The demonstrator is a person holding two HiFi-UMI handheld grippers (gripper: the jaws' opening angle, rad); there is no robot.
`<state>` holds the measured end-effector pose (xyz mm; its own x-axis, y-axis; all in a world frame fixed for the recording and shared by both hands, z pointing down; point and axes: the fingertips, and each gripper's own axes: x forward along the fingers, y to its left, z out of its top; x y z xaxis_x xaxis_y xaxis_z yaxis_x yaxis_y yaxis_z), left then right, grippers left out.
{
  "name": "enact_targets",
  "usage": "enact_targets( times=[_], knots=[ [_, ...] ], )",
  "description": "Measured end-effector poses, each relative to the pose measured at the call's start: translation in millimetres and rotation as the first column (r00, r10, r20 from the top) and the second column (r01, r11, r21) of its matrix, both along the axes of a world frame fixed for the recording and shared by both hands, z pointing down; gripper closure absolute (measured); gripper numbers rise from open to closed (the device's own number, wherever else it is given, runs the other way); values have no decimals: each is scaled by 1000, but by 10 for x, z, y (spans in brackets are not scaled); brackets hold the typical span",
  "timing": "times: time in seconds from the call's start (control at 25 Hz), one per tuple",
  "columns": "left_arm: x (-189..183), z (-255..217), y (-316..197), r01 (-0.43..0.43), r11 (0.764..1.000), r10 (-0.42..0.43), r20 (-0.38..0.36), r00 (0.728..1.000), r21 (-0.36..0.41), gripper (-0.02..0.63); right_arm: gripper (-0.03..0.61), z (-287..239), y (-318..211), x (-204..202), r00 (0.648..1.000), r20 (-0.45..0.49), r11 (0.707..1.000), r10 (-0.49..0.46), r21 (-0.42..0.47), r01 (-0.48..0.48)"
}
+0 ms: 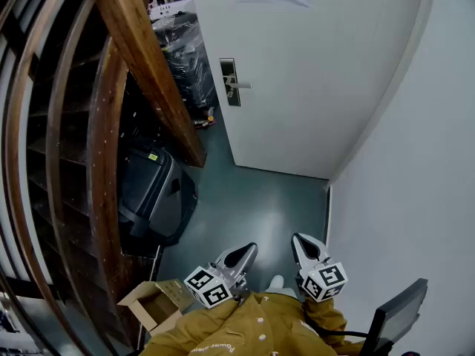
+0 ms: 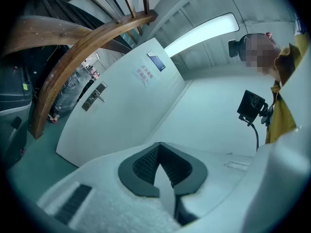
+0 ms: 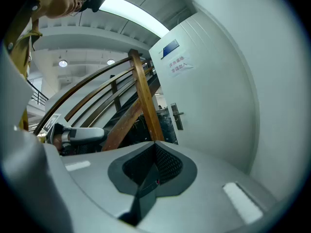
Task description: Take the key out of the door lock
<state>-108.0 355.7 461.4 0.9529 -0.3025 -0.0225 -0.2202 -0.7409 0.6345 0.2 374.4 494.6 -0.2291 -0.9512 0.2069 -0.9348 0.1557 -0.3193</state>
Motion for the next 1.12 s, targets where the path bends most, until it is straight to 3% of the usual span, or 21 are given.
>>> enact_targets(
  times=[0.68, 1.12],
  knots=[
    [140, 18, 132, 45, 999, -45, -3, 999, 3, 615, 572, 10, 123, 193, 1000, 0, 1000, -21, 2, 21],
    [175, 174, 156, 140, 988, -142, -25, 990, -65, 615, 572, 217, 91, 545, 1000, 6, 999, -23, -35, 23]
  ],
)
